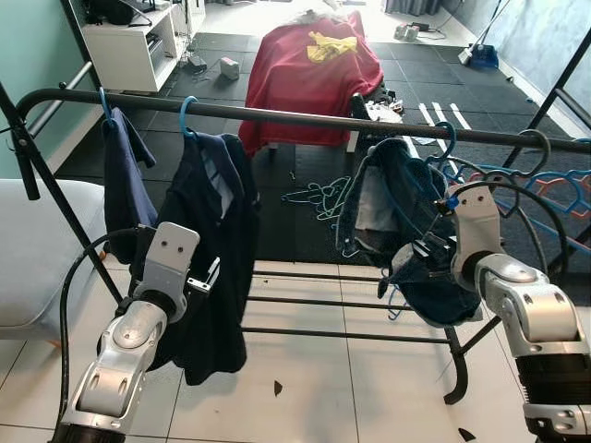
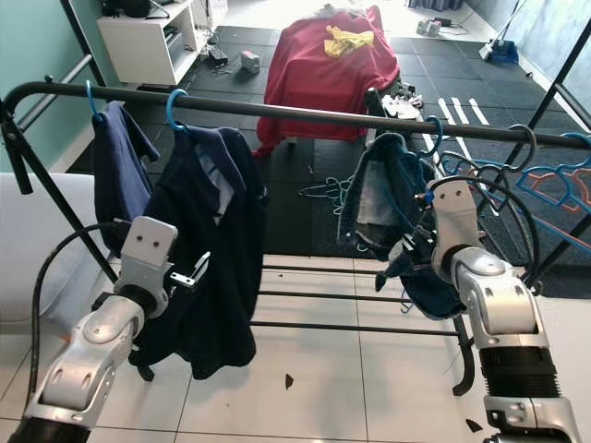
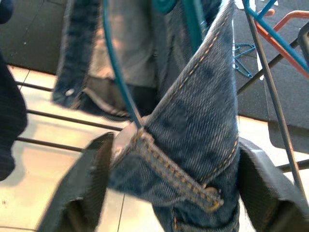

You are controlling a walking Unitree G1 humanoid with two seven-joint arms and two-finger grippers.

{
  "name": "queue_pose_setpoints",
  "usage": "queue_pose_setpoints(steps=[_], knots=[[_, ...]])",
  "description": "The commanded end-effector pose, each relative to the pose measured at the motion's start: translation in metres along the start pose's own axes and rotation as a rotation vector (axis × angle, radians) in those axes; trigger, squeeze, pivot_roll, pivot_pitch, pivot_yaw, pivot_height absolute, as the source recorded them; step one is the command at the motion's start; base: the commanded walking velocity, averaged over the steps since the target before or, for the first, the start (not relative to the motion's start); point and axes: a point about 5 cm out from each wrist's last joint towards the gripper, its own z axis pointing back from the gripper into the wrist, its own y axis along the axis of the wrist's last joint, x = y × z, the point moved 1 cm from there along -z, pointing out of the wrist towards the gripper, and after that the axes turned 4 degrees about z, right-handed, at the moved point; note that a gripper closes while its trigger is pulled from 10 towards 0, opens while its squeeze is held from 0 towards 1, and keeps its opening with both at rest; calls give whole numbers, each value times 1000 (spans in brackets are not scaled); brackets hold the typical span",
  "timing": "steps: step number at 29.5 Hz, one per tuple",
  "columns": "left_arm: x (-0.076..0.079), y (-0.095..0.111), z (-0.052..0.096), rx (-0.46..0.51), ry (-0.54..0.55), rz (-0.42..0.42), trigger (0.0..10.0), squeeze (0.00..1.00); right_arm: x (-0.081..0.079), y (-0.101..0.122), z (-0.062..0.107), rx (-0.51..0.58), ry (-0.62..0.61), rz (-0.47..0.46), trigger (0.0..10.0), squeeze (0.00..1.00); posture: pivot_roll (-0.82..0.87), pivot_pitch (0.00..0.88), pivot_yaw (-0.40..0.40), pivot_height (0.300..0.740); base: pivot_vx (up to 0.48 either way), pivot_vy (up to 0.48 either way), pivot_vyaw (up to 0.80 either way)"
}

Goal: Hang hanger

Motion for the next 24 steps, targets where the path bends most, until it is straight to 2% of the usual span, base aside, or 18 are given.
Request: queue_pose_setpoints(steps=[1,10,24], knots=[[1,-5,1,-21,-5,-11,10000,0,4,-1,1,2,-12,-13,0,0,-21,144,-70,740,0,0,0],[1,-6,0,-22,-6,-10,10000,0,9,-2,4,-3,-22,-8,0,0,-23,143,-68,740,0,0,0],[-3,-4,-2,-18,4,-16,10000,0,14,7,8,80,-24,21,0,0,-26,140,-64,740,0,0,0]])
